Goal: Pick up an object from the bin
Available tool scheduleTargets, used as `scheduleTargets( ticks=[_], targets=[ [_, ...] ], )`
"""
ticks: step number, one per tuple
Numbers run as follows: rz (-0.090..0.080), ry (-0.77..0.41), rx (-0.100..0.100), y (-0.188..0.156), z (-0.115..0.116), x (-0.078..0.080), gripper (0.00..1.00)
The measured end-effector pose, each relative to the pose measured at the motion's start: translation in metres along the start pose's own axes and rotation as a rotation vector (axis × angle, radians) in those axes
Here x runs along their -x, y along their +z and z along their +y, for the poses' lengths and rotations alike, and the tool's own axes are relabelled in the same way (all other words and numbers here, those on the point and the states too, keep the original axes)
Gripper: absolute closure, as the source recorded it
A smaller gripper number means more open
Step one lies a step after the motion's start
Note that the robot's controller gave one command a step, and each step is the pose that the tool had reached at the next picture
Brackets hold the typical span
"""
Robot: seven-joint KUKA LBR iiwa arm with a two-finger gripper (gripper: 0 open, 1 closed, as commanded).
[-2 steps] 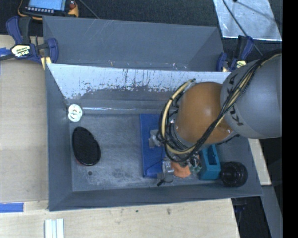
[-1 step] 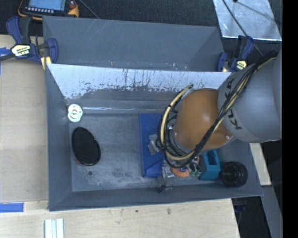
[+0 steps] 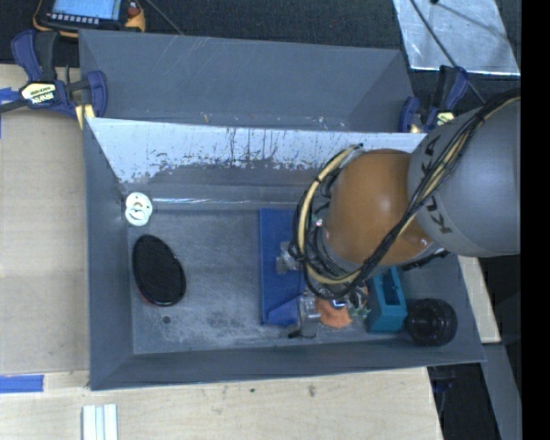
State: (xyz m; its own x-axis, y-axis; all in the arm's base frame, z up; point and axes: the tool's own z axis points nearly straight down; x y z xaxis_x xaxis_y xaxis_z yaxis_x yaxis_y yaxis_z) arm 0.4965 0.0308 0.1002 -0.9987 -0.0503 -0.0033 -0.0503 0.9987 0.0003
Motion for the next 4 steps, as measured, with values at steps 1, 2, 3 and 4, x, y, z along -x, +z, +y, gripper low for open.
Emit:
scheduleTargets(
  ticks=[1, 2, 3, 4],
  targets=[
    [0.0, -0.071, -0.003, 0.029, 0.015, 0.005, 0.0],
    [0.005, -0.073, -0.001, 0.029, 0.002, 0.002, 1.0],
    [0.005, -0.073, -0.001, 0.029, 0.002, 0.002, 1.0],
    [0.004, -0.073, -0.001, 0.026, 0.002, 0.002, 1.0]
  ],
)
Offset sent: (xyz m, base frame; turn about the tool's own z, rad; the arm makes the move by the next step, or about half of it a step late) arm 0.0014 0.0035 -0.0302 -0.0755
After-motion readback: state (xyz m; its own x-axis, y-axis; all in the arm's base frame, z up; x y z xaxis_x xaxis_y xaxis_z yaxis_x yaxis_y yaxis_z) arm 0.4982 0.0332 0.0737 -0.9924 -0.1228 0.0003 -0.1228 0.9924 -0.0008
